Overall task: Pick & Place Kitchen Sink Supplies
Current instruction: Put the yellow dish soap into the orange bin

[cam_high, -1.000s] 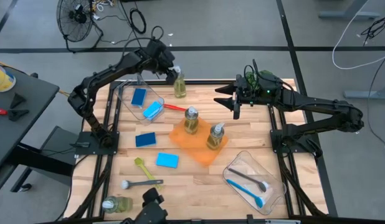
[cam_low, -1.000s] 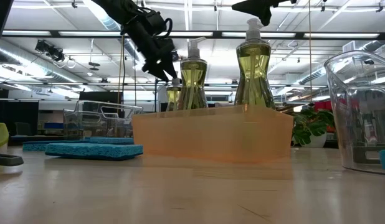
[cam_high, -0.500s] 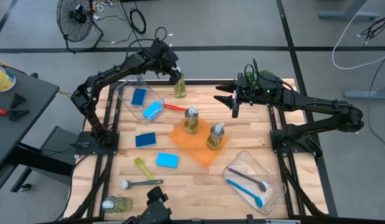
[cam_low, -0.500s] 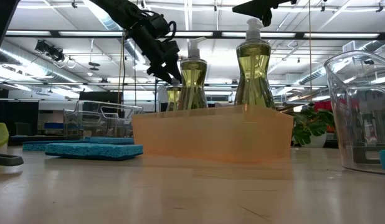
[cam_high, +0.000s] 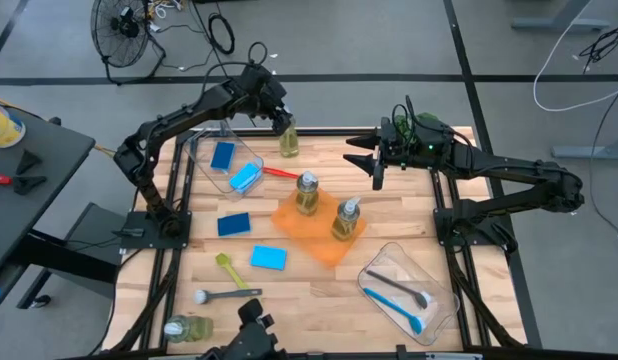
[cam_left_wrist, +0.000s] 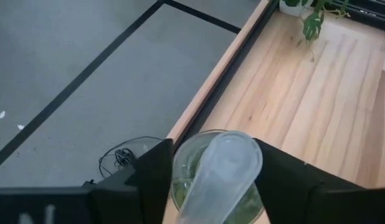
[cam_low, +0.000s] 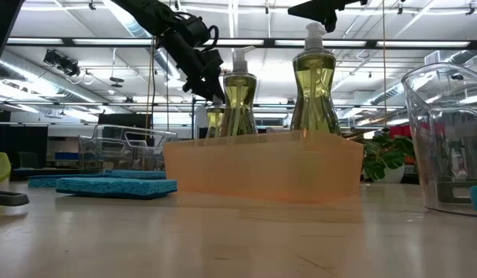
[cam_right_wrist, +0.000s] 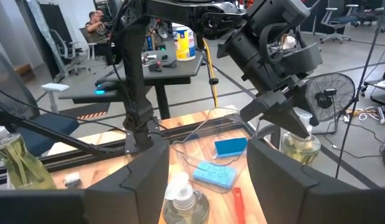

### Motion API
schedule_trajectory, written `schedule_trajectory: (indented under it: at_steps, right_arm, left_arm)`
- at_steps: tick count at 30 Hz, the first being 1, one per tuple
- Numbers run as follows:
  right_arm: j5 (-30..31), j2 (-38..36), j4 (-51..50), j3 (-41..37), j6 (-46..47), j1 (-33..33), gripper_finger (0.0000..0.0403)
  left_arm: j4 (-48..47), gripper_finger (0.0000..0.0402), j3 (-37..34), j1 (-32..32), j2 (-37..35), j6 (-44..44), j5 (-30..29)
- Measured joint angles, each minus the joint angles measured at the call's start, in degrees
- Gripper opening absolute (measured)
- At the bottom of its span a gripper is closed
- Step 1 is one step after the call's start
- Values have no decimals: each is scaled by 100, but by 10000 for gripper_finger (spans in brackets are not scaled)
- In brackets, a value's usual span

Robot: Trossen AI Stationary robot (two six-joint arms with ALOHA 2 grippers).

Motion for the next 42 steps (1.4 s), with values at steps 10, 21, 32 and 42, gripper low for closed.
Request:
schedule_trajectory:
  at_steps: [10, 21, 32, 42]
  right_arm:
    - [1, 0, 0, 0, -17, 0, 215]
    - [0, 0, 0, -1, -19, 0, 215]
    - [-1, 0, 39, -2, -21, 0, 215]
    - [-2, -2, 470, -2, -23, 2, 215]
  left_arm:
    - [-18, 119, 0, -2, -2, 3, 74]
    - [-67, 118, 36, -4, -7, 7, 64]
    - [-618, 118, 748, 4, -55, 173, -58]
    - [-1255, 118, 1745, -7, -70, 228, 109]
